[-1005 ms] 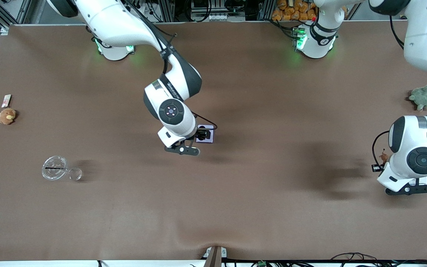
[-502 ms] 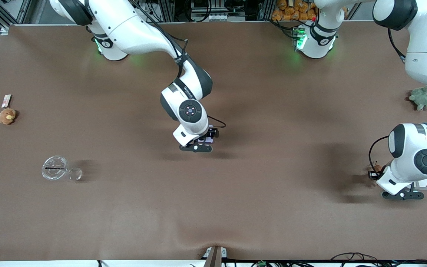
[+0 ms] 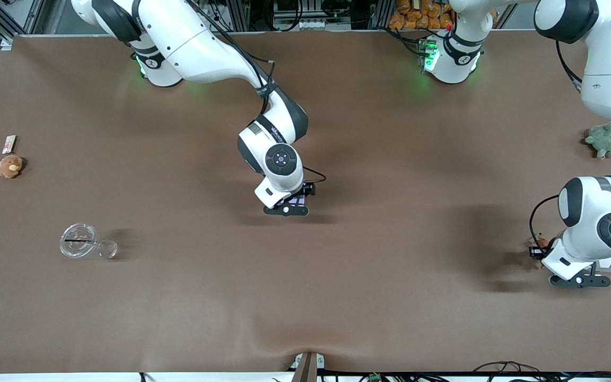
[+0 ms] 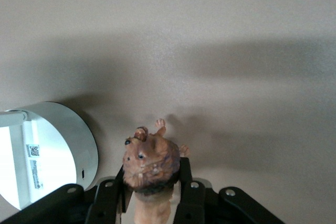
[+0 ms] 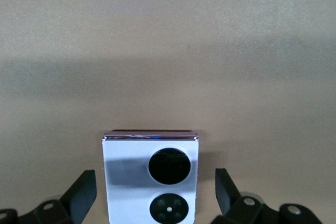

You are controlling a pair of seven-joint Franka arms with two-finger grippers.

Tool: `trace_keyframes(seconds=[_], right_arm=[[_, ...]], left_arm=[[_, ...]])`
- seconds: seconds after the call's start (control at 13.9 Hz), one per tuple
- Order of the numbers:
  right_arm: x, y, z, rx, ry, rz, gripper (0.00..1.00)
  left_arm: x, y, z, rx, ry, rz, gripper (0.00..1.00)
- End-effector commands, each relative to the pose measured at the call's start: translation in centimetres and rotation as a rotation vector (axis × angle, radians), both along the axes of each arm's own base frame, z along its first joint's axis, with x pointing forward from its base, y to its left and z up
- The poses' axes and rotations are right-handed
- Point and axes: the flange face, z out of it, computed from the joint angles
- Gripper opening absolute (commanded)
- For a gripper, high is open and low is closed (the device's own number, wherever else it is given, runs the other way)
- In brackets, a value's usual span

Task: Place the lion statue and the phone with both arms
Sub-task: 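Lower the lion beside the white base while the right gripper grasps the phone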

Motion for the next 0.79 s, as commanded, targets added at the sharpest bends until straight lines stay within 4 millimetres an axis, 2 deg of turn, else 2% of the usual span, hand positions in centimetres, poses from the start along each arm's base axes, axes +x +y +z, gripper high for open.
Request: trace_keyframes(seconds=[0.0,0.43,0.5,0.57,0.72], right_arm=[[-0.3,0.1,0.0,-0.007,-0.025,0.001,1.0],[-0.7,0.3,-0.9,-0.021,-0.03,0.019,1.0],[-0.7,0.2,-1.4,-0.025,-0.03,0.021,1.0],[-0.7,0.4,-1.4,-0.015,-0.039,0.019,1.0],[-1.2,0.7,-2.1,-0.017,-0.039,0.027,1.0]], left_arm=[[0.7,0.4,-0.3,-0.017,-0.016,0.004,0.0],[0.7,0.3,-0.7,-0.019,-0.012,-0.004,0.01],[0.7,0.3,-0.8,-0.02,-0.01,0.002,0.42],[0.7,0.2,-0.7,-0.023,-0.014,0.012,0.98],[0.7,0.3,-0.9,-0.026,-0.011,0.013,1.0]])
